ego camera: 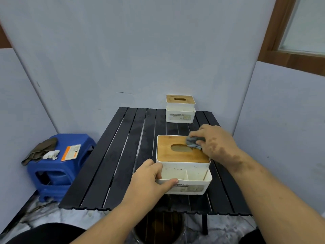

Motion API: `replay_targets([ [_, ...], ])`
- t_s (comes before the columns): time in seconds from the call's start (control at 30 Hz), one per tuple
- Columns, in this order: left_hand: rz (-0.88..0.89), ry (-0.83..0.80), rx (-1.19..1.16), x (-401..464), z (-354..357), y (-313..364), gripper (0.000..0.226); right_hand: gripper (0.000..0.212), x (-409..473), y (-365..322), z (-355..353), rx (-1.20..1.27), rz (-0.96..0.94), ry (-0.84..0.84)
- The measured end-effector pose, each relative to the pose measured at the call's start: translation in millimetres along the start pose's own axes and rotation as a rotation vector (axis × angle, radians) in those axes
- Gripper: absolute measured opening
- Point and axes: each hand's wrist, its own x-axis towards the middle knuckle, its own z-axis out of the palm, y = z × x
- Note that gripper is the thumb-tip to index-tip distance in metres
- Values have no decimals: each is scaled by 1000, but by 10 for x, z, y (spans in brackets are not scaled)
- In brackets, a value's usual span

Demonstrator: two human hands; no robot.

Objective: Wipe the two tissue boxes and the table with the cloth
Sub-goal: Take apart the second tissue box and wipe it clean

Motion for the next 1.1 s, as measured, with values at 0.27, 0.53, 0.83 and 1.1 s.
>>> replay_targets([
  [0.27,5,-13,12,22,2,2,56,34,-413,122,-159,26,-122,-117],
  [0.53,12,5,-78,38,21,-48,55,29,-398,-193,-80,46,-269,-62],
  [0.83,22,27,-111,16,59,-94,54,26,-187,-719,241,11,-417,85],
  [1.1,49,0,46,19,34,-36,55,29,-312,-67,-84,75,-264,-97],
])
